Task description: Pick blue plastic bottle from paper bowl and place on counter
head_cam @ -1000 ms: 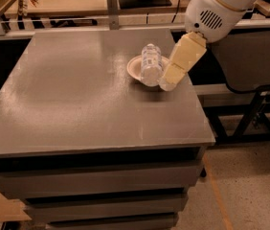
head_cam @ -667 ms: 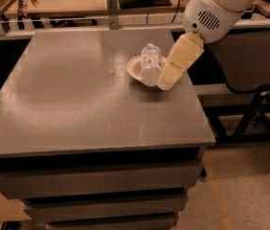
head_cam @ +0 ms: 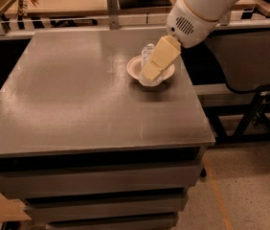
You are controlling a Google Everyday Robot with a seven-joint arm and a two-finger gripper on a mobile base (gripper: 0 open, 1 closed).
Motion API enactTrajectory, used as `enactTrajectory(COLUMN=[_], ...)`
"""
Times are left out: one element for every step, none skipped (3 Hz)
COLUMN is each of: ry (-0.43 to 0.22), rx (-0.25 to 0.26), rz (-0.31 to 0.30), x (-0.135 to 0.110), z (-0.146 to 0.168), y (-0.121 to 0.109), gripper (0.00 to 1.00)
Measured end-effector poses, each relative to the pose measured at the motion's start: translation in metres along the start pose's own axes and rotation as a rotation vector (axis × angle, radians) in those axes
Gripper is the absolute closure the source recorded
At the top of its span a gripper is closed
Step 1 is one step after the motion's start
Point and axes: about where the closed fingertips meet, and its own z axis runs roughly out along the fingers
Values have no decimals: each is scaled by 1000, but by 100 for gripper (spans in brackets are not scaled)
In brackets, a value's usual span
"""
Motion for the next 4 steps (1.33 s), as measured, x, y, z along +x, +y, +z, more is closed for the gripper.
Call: enactTrajectory(ry=[23,57,86,106], rx=[37,83,94,100], rz=[52,89,122,157], x=[-14,-26,-32,-33], z=[20,41,63,78], y=[-4,-10,-16,-25], gripper=[0,0,0,0])
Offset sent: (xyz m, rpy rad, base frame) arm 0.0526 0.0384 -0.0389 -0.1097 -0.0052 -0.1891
